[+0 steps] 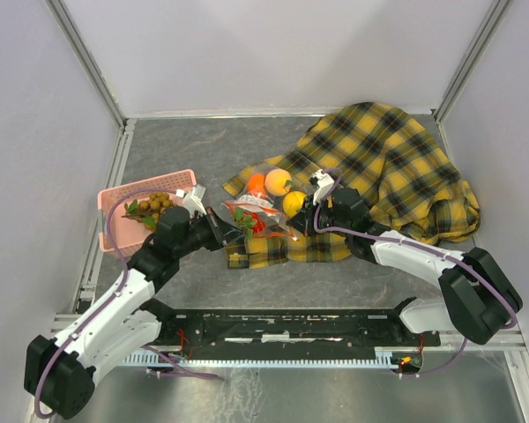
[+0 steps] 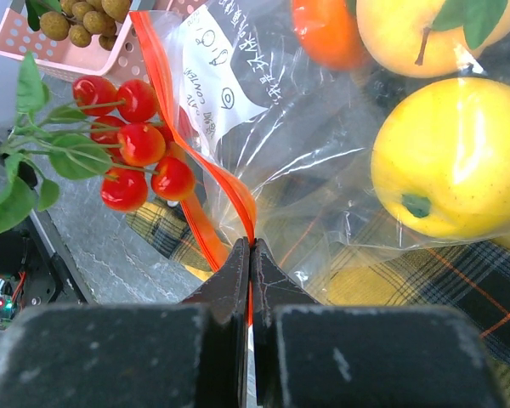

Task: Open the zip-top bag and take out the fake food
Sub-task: Pick up the fake fruit from the zipper food storage bag.

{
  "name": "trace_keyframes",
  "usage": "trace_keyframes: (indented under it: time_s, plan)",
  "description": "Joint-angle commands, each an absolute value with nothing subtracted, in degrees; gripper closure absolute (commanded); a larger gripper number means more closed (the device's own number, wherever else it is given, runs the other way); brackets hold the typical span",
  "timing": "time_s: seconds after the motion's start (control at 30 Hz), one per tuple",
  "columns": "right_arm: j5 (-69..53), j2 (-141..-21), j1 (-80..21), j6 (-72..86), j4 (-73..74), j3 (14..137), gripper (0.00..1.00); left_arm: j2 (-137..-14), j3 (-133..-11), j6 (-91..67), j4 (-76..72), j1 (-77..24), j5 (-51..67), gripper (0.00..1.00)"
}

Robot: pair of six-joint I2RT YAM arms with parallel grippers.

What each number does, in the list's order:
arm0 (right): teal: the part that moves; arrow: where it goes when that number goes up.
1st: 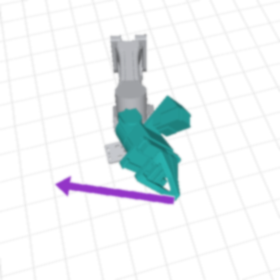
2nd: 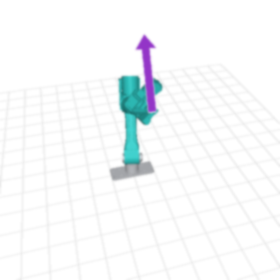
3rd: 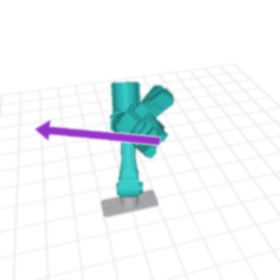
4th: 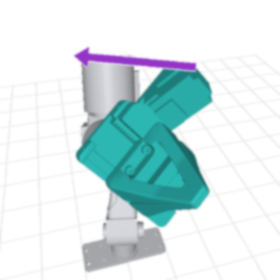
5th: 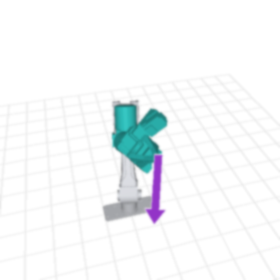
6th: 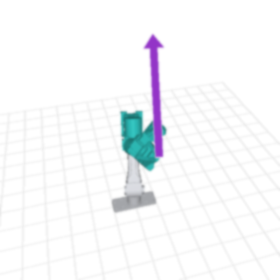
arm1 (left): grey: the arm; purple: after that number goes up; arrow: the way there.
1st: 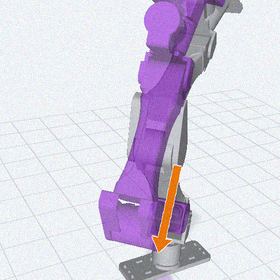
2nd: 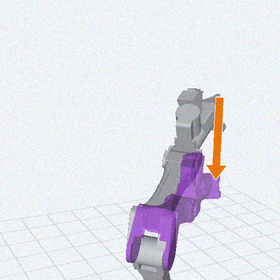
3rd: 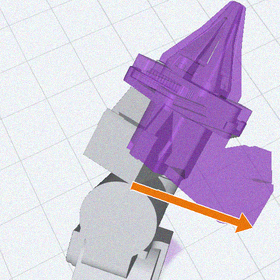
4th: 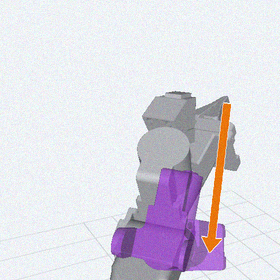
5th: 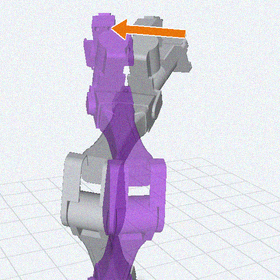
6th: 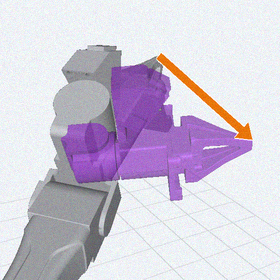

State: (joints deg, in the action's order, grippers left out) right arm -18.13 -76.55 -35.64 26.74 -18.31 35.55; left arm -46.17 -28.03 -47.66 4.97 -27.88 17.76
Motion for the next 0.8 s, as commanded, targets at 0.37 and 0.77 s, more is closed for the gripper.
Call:
trace_keyframes:
  time_s: [0.37,0.77]
  plan:
    - [-17.5,-75.7,-35.9,26.1,-19.3,36.1,0.98,-41.3,-36.2,-40.5,15.4,-28.0,11.2,0.97]
    - [-17.6,-75.1,-35.9,26.0,-18.8,35.9,0.98,-41.3,-42.6,-33.8,23.3,-27.8,3.5,0.97]
